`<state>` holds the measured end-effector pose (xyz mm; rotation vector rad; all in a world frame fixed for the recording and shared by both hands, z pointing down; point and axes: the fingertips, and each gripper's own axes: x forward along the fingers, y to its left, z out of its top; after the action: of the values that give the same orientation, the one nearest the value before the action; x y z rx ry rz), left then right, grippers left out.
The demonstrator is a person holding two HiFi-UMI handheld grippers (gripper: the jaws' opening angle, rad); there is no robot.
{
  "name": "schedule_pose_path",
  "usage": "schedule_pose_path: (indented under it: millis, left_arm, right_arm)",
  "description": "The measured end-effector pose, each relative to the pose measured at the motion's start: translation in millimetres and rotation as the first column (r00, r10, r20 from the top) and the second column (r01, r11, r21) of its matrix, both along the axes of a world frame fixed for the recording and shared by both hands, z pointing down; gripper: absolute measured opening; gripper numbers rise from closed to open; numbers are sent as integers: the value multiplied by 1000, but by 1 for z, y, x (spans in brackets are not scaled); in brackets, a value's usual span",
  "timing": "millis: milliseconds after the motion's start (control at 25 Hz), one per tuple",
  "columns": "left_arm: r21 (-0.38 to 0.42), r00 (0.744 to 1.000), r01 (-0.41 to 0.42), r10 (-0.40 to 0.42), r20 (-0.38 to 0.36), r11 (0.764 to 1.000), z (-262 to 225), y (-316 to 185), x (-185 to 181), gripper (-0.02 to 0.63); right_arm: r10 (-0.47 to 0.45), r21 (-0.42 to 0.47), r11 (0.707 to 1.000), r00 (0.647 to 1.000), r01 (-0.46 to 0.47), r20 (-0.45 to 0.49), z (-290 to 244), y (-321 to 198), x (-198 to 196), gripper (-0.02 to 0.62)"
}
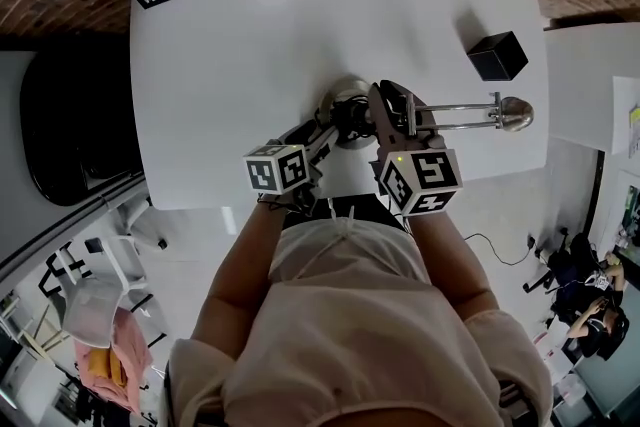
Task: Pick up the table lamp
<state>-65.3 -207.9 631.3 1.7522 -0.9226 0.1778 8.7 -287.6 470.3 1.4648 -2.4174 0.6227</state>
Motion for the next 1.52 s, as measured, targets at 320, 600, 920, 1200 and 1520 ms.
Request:
schedule_pose_path:
  millis: [320, 600, 920, 1200, 1520]
  left_arm:
    - [-160, 992, 3, -23, -125, 987, 11, 1, 33, 210]
    - [-196, 967, 29, -77, -244, 980, 4, 1, 44, 150]
    - [-214, 974, 55, -100, -204, 975, 1, 0, 45, 146]
    - [-218, 981, 60, -98, -168, 974, -14, -2, 43, 147]
    - [-150, 976, 84, -112, -187, 985, -61, -23, 34, 147]
  right_arm:
    - [-34, -5, 999, 998, 35, 59, -1, -2, 14, 63]
    - [-67, 1, 998, 994, 67, 85, -3, -8, 22, 58]
    - [-94, 3, 996, 995, 94, 41, -1, -10, 28, 48]
    - [-99, 2, 995, 994, 99, 56, -15, -15, 31, 44]
    - [-162, 82, 984, 986, 160, 27, -68, -27, 16, 43]
